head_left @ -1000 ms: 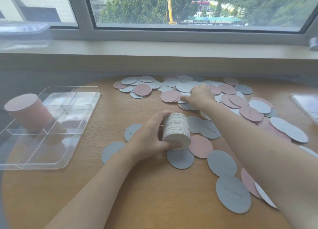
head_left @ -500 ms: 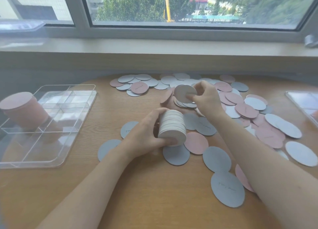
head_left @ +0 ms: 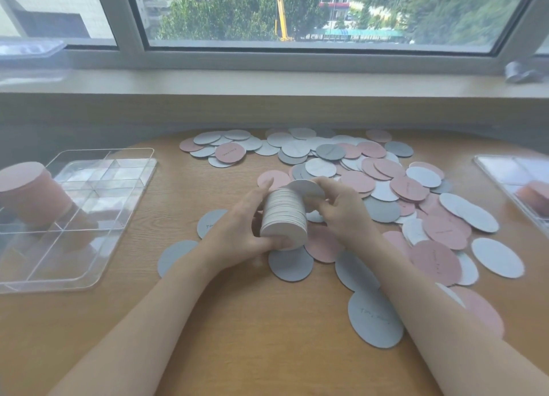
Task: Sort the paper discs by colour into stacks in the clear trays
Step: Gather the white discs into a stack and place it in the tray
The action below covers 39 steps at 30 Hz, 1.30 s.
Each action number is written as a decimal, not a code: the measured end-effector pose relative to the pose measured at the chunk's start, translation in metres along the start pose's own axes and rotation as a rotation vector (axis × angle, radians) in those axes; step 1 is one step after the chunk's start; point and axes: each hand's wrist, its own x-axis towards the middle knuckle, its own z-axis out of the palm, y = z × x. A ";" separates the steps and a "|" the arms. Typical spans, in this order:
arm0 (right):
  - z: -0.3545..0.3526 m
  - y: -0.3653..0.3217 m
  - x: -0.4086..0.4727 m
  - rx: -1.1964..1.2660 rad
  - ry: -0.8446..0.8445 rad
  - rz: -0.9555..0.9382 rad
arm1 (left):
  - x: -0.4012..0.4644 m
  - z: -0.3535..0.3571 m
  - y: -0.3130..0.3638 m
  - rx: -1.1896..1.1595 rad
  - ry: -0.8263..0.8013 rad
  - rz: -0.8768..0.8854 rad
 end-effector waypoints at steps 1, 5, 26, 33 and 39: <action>0.000 0.001 0.000 -0.013 0.004 0.003 | 0.000 -0.001 0.001 0.016 0.001 0.005; 0.001 0.004 0.000 0.027 0.007 -0.012 | 0.001 -0.001 0.003 0.098 0.026 0.044; 0.014 -0.002 -0.005 -0.049 -0.237 -0.046 | 0.001 0.000 0.004 0.174 -0.037 0.010; 0.002 0.001 0.010 -0.240 -0.024 -0.133 | 0.001 0.000 0.006 0.121 -0.024 -0.002; -0.022 0.018 0.071 -0.607 0.041 0.144 | 0.001 -0.001 0.006 0.117 -0.007 0.000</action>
